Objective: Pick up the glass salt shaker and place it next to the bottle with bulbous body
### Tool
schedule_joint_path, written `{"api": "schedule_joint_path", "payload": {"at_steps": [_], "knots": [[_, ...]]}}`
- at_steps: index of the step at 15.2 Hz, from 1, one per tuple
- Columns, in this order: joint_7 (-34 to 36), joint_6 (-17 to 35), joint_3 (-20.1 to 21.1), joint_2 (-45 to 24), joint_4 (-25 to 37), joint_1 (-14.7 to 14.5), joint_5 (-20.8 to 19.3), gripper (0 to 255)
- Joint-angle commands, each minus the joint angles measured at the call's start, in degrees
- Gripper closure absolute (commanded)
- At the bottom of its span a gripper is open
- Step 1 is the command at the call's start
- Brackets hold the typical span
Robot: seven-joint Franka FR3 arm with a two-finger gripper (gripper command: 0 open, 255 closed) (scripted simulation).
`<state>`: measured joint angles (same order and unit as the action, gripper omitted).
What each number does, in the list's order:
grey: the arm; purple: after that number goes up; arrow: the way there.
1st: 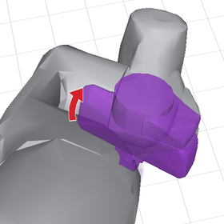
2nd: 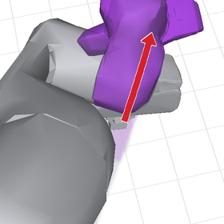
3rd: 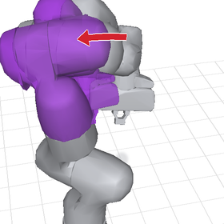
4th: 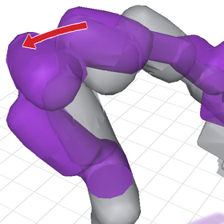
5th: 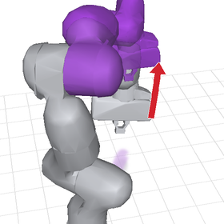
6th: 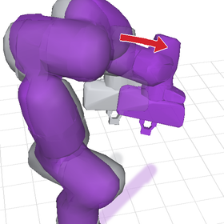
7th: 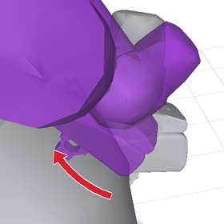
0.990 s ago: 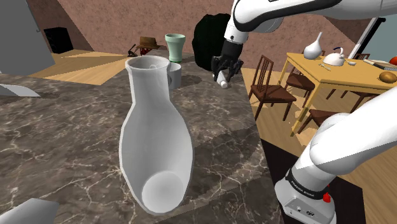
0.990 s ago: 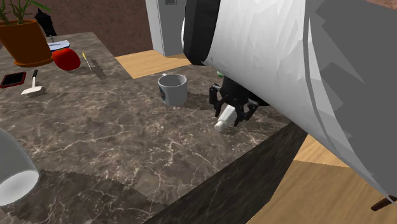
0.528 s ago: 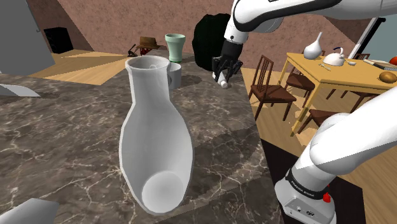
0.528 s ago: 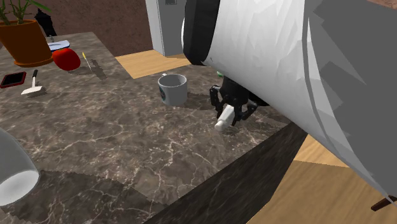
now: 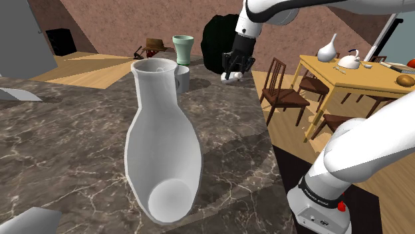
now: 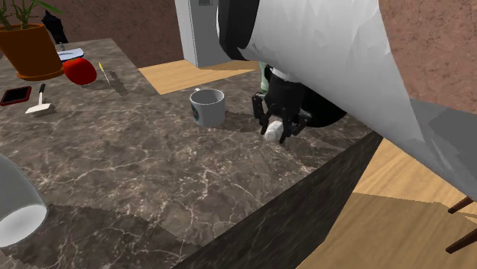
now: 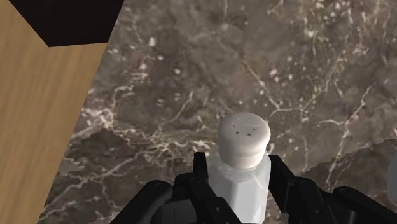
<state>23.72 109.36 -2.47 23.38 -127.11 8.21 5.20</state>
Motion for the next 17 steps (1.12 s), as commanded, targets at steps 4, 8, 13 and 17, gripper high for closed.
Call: {"api": "schedule_joint_path", "payload": {"at_steps": [4,8,13,17], "knots": [[0.26,-3.73,-0.07,-0.07,3.78,0.03,-0.12,255],[0.52,-6.77,-0.08,-0.30,7.07,0.02,-0.18,255],[0.84,-10.57,-0.11,-0.87,11.44,0.01,-0.23,255],[1.08,-13.61,-0.14,-1.54,15.17,-0.01,-0.25,255]]}}
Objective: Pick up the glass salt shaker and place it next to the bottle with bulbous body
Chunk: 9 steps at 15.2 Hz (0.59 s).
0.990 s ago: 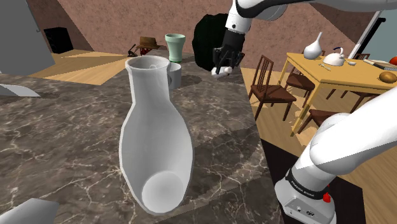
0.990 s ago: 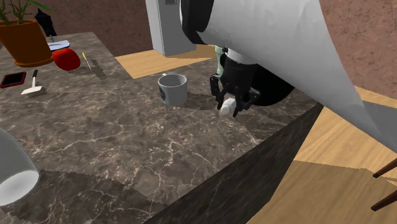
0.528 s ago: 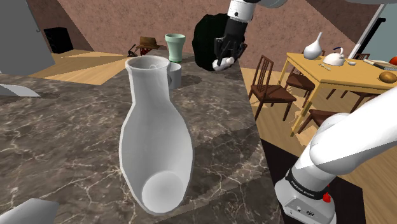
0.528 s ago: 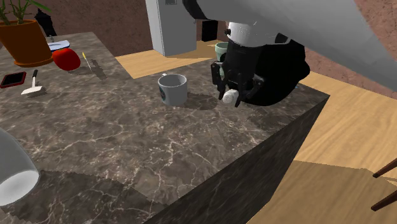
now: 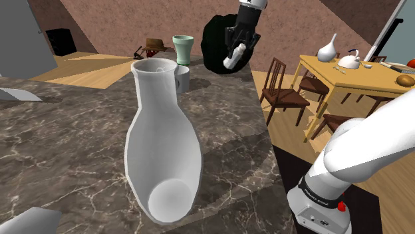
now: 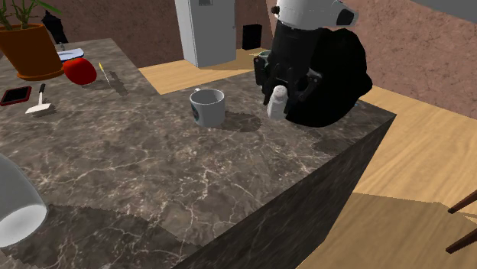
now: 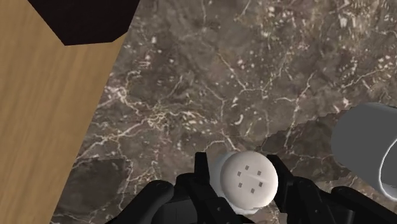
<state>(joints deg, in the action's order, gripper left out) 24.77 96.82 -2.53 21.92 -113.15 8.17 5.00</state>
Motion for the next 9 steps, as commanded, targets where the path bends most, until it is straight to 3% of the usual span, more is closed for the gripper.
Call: {"api": "schedule_joint_path", "payload": {"at_steps": [1,9], "knots": [[0.09,-1.83,-0.09,-0.28,2.18,0.03,-0.04,255],[0.56,-8.03,-0.19,-2.34,10.45,-0.03,0.00,255]]}}
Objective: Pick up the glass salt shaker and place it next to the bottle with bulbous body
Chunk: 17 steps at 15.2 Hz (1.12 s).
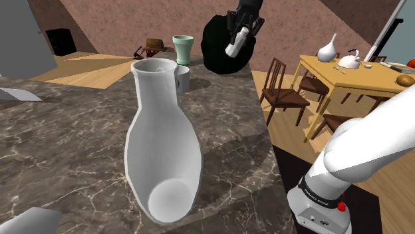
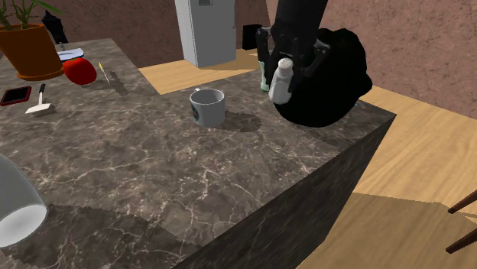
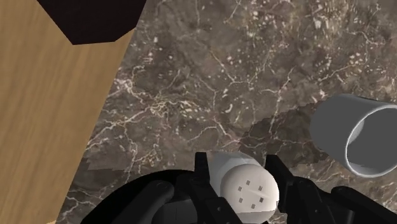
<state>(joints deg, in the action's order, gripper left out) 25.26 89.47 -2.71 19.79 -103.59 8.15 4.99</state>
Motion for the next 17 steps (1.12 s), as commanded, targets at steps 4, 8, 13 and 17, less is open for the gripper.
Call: {"api": "schedule_joint_path", "payload": {"at_steps": [4,8,13,17], "knots": [[0.30,-3.87,-0.08,-1.57,5.44,-0.05,0.07,255],[0.53,-7.15,-0.17,-3.17,10.33,-0.08,0.15,255],[0.82,-11.46,-0.31,-5.58,17.05,-0.12,0.32,255],[1.05,-15.13,-0.46,-7.90,23.04,-0.14,0.51,255]]}}
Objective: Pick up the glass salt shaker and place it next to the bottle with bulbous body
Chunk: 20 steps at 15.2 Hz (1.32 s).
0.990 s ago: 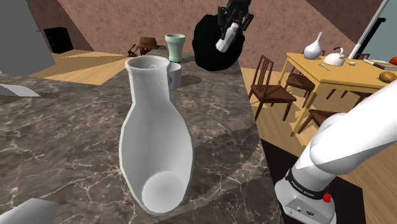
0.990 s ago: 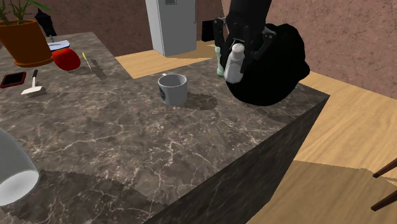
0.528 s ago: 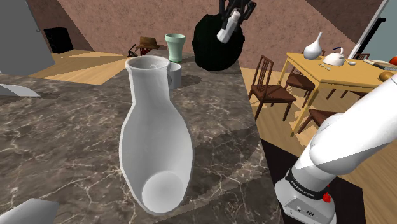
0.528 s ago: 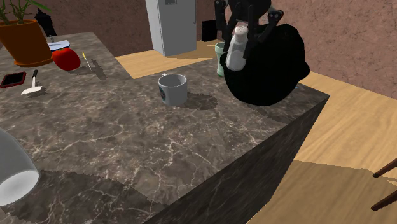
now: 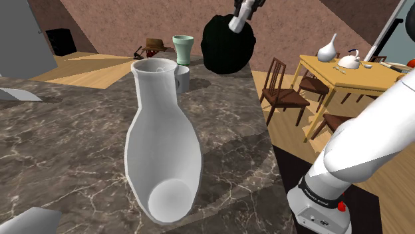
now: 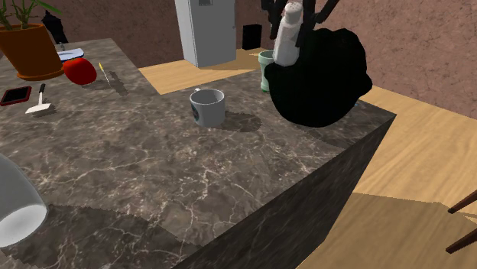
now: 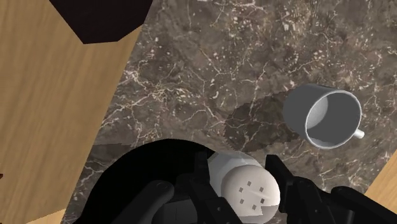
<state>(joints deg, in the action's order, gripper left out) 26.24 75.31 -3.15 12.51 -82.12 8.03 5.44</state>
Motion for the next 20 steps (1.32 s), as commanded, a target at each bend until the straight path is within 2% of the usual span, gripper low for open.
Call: {"api": "schedule_joint_path", "payload": {"at_steps": [1,8,13,16,20], "knots": [[0.14,-1.93,-0.07,-1.27,3.18,-0.01,0.11,255],[0.60,-9.41,-0.47,-6.88,16.27,0.06,0.74,255],[1.01,-16.11,-0.91,-12.74,28.81,0.33,1.65,255],[4.41,-13.95,1.28,-5.82,20.10,-1.54,0.77,255],[9.16,-12.70,4.39,1.29,12.20,-3.33,0.69,255]]}}
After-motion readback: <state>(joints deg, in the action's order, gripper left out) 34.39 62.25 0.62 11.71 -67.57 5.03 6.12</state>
